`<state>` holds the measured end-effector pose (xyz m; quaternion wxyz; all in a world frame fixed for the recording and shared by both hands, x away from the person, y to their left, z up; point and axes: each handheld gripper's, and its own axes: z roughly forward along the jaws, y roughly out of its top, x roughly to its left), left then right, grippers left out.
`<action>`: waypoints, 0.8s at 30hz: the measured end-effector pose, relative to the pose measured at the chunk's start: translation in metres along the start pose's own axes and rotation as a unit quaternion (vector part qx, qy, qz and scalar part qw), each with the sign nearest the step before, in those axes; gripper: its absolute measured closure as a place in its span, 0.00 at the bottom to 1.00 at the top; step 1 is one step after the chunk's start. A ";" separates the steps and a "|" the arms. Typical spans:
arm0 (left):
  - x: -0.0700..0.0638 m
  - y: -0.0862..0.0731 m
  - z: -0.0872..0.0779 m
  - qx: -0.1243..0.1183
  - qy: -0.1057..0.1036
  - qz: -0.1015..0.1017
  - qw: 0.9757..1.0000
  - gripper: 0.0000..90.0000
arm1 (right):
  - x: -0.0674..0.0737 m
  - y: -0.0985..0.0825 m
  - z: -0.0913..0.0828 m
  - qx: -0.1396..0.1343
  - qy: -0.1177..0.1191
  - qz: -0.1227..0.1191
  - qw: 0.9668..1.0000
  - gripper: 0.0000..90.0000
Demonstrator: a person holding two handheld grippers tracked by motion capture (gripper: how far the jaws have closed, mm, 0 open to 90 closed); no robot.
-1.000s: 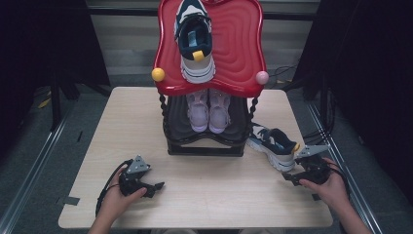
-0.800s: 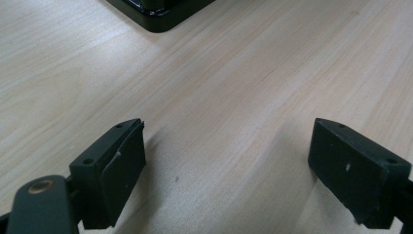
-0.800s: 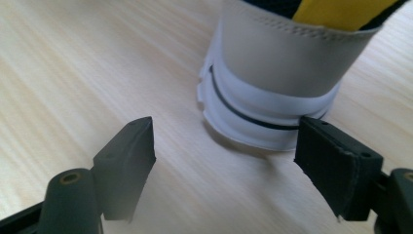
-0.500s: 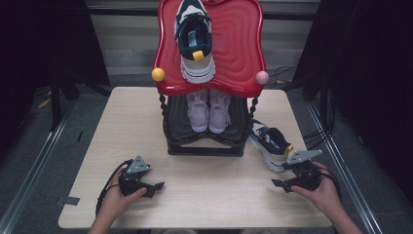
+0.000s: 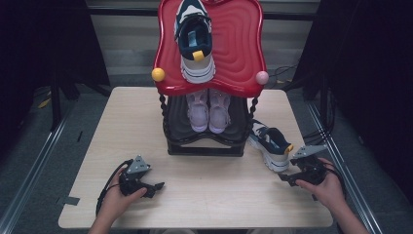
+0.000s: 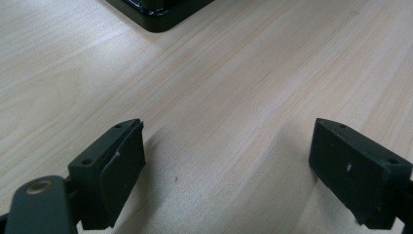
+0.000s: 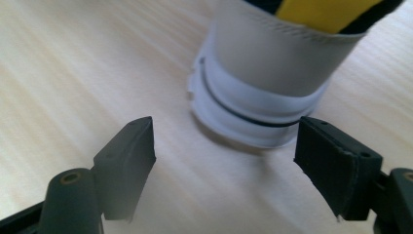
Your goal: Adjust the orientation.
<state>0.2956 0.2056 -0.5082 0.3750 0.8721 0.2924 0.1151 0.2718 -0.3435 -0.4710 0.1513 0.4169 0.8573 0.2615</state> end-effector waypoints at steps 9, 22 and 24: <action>0.000 0.000 0.000 0.000 0.001 0.002 1.000 0.14 | -0.006 0.006 0.013 -0.020 0.011 0.012 1.000 0.23; 0.000 0.000 0.000 0.001 0.002 0.000 1.000 0.14 | 0.012 0.014 0.013 -0.015 0.043 -0.005 0.999 0.24; 0.000 0.000 0.000 0.001 0.002 0.000 1.000 0.14 | 0.013 0.015 0.014 -0.022 0.049 -0.013 0.998 0.24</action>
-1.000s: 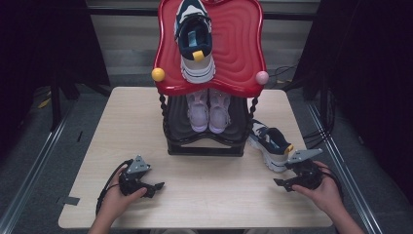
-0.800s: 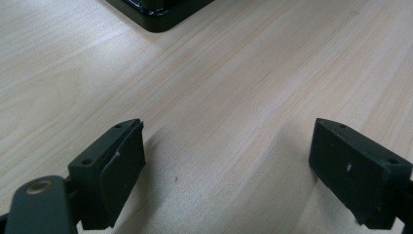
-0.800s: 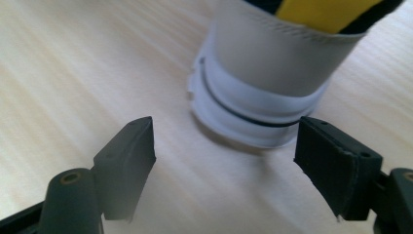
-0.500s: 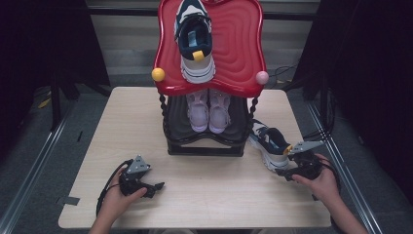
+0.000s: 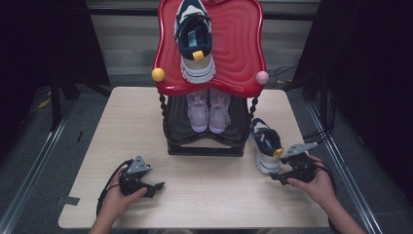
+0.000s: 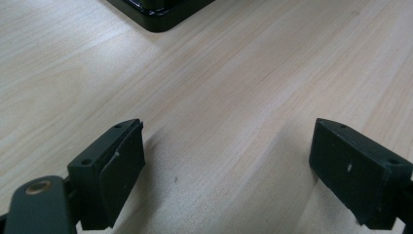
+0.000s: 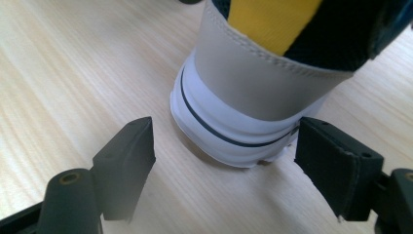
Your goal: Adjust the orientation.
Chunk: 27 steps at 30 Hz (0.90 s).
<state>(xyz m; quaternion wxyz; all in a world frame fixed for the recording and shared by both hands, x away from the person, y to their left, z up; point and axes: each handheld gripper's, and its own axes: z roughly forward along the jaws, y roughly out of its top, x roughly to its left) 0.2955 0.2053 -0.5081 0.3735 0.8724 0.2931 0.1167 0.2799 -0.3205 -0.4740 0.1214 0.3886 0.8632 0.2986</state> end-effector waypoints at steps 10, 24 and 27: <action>0.000 0.000 0.000 0.000 0.000 0.000 1.000 0.14 | -0.002 0.006 -0.016 0.015 -0.009 -0.024 1.000 0.26; 0.000 0.000 0.000 0.001 0.000 -0.001 1.000 0.14 | -0.007 0.055 -0.045 0.091 0.029 -0.132 0.987 0.24; 0.000 0.000 0.000 0.001 -0.001 -0.001 1.000 0.14 | -0.008 0.064 -0.048 0.094 0.027 -0.143 0.985 0.26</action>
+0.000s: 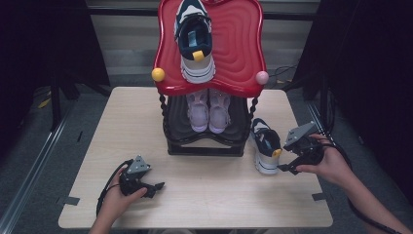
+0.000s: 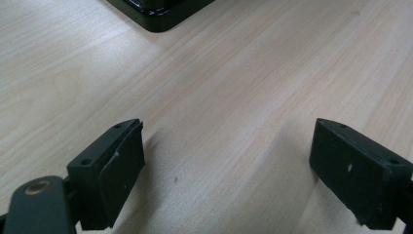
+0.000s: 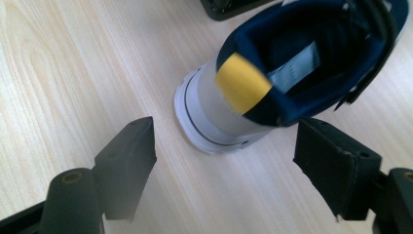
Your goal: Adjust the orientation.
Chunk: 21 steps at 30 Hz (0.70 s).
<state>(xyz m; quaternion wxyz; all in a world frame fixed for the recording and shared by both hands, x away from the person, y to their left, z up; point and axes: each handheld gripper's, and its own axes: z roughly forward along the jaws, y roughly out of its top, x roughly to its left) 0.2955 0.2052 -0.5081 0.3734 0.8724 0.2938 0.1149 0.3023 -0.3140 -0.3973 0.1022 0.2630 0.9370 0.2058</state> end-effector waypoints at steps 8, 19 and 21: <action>0.000 0.000 0.000 0.000 0.000 0.000 1.000 0.14 | -0.011 0.020 -0.009 0.015 -0.002 -0.038 0.999 0.27; 0.000 0.000 0.000 -0.002 0.001 -0.002 1.000 0.14 | -0.013 0.046 -0.003 0.035 0.003 -0.093 0.995 0.35; 0.000 0.000 0.000 -0.002 0.000 -0.002 1.000 0.14 | -0.012 0.049 0.001 0.042 0.002 -0.097 0.994 0.38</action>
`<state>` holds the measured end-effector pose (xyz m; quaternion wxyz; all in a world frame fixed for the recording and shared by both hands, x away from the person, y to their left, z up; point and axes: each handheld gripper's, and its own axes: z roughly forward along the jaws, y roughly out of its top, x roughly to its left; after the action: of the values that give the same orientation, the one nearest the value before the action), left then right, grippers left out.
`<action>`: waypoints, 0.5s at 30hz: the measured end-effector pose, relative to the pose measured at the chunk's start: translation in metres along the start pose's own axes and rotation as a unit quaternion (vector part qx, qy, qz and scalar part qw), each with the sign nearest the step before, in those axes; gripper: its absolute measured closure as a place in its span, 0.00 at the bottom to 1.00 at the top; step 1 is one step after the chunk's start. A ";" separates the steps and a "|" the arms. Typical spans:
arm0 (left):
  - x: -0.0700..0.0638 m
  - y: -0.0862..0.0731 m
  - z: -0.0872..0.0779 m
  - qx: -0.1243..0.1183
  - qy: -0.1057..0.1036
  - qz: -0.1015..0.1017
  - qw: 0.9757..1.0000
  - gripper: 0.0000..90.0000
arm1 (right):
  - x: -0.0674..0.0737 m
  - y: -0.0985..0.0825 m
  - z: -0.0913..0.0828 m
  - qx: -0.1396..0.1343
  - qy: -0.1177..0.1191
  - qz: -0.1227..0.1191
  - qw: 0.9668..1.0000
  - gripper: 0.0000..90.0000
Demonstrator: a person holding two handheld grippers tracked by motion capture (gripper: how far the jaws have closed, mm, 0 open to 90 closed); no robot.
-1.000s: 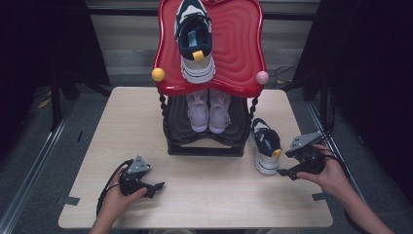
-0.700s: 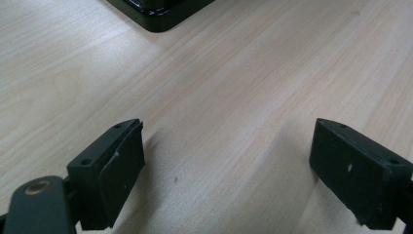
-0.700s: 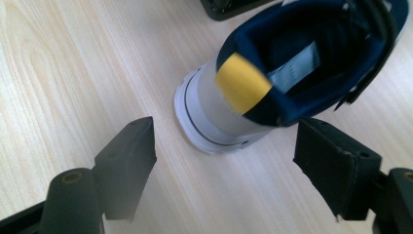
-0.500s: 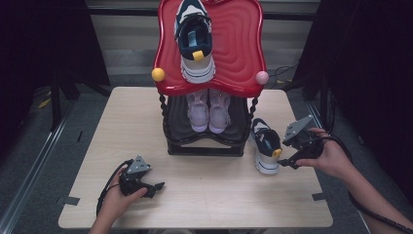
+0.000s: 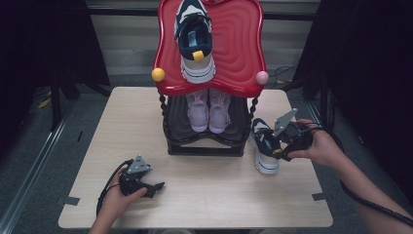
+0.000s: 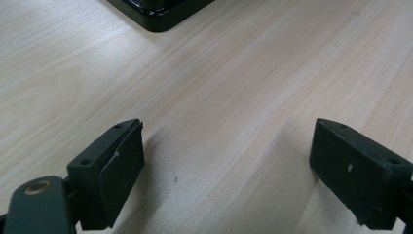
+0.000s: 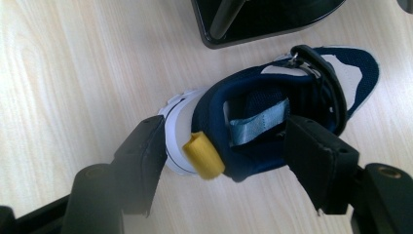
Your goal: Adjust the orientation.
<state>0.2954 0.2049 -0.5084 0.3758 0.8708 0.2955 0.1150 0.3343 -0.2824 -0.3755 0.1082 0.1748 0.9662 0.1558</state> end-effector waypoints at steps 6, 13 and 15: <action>0.000 0.000 0.000 0.000 0.000 -0.001 1.000 0.14 | 0.000 0.006 0.015 0.029 0.024 -0.010 0.999 0.55; 0.000 0.000 0.000 0.000 -0.001 0.001 1.000 0.13 | 0.000 0.010 0.022 0.049 0.037 -0.016 0.998 0.73; 0.000 0.000 0.000 0.001 -0.001 0.001 1.000 0.13 | 0.000 0.011 0.022 0.049 0.036 -0.016 0.998 0.78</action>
<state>0.2957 0.2048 -0.5083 0.3753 0.8713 0.2947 0.1145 0.3437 -0.2669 -0.3921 0.0669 0.1587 0.9786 0.1127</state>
